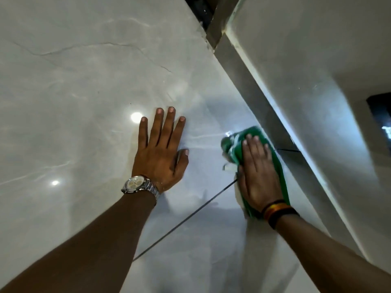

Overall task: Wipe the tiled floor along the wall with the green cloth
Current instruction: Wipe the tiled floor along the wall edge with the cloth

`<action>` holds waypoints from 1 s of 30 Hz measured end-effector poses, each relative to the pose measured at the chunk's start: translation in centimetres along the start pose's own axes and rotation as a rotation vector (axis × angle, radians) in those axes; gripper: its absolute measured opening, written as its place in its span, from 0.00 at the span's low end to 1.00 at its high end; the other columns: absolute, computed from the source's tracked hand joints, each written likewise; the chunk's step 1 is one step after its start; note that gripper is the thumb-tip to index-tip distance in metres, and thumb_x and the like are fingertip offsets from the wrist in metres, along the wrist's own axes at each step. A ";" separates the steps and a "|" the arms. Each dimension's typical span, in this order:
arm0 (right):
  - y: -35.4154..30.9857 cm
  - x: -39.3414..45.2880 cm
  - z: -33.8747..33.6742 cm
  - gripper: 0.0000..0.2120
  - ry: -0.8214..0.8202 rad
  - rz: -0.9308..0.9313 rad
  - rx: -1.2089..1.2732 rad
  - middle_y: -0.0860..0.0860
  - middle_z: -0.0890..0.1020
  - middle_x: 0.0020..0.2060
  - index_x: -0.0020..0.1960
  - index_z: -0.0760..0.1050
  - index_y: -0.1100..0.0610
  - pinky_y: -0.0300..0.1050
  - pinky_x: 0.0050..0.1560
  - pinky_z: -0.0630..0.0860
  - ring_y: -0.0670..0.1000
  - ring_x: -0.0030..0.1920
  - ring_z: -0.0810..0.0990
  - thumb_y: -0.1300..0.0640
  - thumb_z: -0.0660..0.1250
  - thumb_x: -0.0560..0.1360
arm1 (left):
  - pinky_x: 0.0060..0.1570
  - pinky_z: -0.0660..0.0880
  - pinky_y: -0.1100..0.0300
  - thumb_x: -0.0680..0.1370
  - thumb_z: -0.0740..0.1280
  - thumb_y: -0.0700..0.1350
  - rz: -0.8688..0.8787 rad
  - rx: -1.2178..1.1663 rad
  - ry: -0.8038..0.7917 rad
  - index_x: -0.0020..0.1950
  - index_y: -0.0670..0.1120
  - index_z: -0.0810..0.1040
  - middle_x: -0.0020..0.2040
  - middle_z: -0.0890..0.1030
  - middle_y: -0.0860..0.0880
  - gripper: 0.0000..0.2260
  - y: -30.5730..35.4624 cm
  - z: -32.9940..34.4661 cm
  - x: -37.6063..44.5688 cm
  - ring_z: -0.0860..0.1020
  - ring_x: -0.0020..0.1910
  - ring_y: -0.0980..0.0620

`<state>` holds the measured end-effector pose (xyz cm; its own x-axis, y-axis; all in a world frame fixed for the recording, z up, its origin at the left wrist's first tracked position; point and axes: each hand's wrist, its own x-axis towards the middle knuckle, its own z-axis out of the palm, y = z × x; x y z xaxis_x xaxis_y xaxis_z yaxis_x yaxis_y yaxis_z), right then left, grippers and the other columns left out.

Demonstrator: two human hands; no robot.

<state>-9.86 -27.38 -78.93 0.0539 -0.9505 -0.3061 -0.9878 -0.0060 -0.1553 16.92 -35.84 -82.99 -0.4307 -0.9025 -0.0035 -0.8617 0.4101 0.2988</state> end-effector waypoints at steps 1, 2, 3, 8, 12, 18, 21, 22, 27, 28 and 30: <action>-0.4 1.9 -0.3 0.30 0.031 0.024 0.015 0.60 0.57 0.82 0.82 0.54 0.63 0.61 0.82 0.52 0.59 0.83 0.53 0.55 0.56 0.83 | 0.85 0.45 0.33 0.84 0.60 0.54 0.001 0.006 0.011 0.88 0.43 0.59 0.88 0.55 0.39 0.34 -0.1 0.0 0.1 0.51 0.88 0.36; -0.9 3.9 -0.6 0.30 0.059 0.036 0.029 0.60 0.58 0.82 0.82 0.55 0.63 0.60 0.82 0.51 0.59 0.83 0.54 0.54 0.56 0.83 | 0.85 0.45 0.32 0.84 0.60 0.54 0.003 0.013 0.017 0.88 0.43 0.59 0.88 0.55 0.38 0.34 -0.1 0.0 0.1 0.51 0.88 0.35; -1.5 5.9 -0.9 0.30 0.071 0.035 0.050 0.60 0.58 0.82 0.82 0.55 0.62 0.59 0.83 0.51 0.59 0.83 0.55 0.54 0.57 0.83 | 0.85 0.46 0.32 0.83 0.61 0.54 0.005 0.014 0.016 0.88 0.43 0.59 0.88 0.55 0.38 0.35 -0.1 0.0 0.0 0.52 0.88 0.35; -5.9 15.1 -2.8 0.30 0.119 -0.068 0.148 0.58 0.56 0.83 0.83 0.54 0.60 0.55 0.83 0.48 0.57 0.83 0.52 0.51 0.53 0.84 | 0.84 0.45 0.32 0.82 0.61 0.54 -0.001 0.036 0.022 0.88 0.42 0.59 0.88 0.55 0.38 0.36 -0.1 -0.2 -0.6 0.51 0.88 0.35; -5.9 14.4 -2.2 0.30 0.190 -0.078 0.133 0.58 0.58 0.82 0.82 0.55 0.61 0.54 0.84 0.47 0.56 0.83 0.53 0.47 0.51 0.85 | 0.84 0.46 0.31 0.83 0.58 0.56 0.018 0.052 0.007 0.88 0.42 0.58 0.88 0.54 0.38 0.35 0.0 0.1 -0.2 0.50 0.88 0.36; 1.8 -7.0 1.5 0.33 -0.052 0.075 0.030 0.56 0.51 0.83 0.83 0.49 0.59 0.60 0.82 0.50 0.54 0.84 0.46 0.46 0.53 0.84 | 0.84 0.45 0.31 0.84 0.56 0.56 0.036 0.040 -0.004 0.89 0.43 0.56 0.89 0.52 0.38 0.35 -0.2 0.1 -0.7 0.49 0.88 0.35; 4.1 -7.6 1.1 0.33 -0.084 0.070 0.008 0.57 0.51 0.83 0.83 0.50 0.60 0.62 0.82 0.51 0.55 0.84 0.46 0.47 0.52 0.84 | 0.84 0.45 0.30 0.84 0.56 0.56 0.033 0.042 -0.003 0.89 0.43 0.56 0.89 0.52 0.38 0.35 -0.5 0.2 -0.5 0.49 0.88 0.35; 3.9 -5.3 0.6 0.32 -0.061 0.027 0.020 0.58 0.52 0.83 0.83 0.50 0.60 0.60 0.83 0.50 0.55 0.84 0.47 0.48 0.53 0.84 | 0.84 0.45 0.30 0.84 0.56 0.56 0.031 0.045 -0.007 0.89 0.43 0.56 0.89 0.51 0.38 0.35 -0.4 0.2 -0.4 0.49 0.88 0.35; -1.1 7.2 -1.0 0.29 0.120 -0.060 0.109 0.57 0.57 0.83 0.82 0.55 0.61 0.54 0.84 0.46 0.56 0.83 0.53 0.51 0.54 0.85 | 0.84 0.43 0.31 0.84 0.56 0.56 0.039 0.021 -0.015 0.89 0.43 0.55 0.89 0.52 0.38 0.35 -0.1 0.2 -0.8 0.49 0.88 0.35; -2.2 8.2 -1.0 0.28 0.150 -0.029 0.104 0.57 0.58 0.82 0.82 0.56 0.61 0.54 0.84 0.46 0.56 0.83 0.54 0.51 0.54 0.85 | 0.84 0.43 0.31 0.84 0.55 0.56 0.038 0.031 -0.014 0.89 0.43 0.55 0.89 0.52 0.38 0.35 -0.2 0.2 -0.8 0.49 0.88 0.35; -3.3 8.3 -0.8 0.28 0.200 0.014 0.102 0.57 0.58 0.82 0.82 0.56 0.61 0.55 0.83 0.48 0.56 0.83 0.54 0.53 0.53 0.85 | 0.84 0.43 0.31 0.83 0.55 0.56 0.043 0.042 -0.015 0.89 0.43 0.55 0.89 0.52 0.38 0.35 -0.2 0.2 -0.7 0.49 0.88 0.35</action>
<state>-6.23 -35.52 -80.21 -0.0001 -0.9930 -0.1183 -0.9680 0.0298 -0.2492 17.33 -35.27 -83.25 -0.4714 -0.8819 -0.0056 -0.8527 0.4542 0.2582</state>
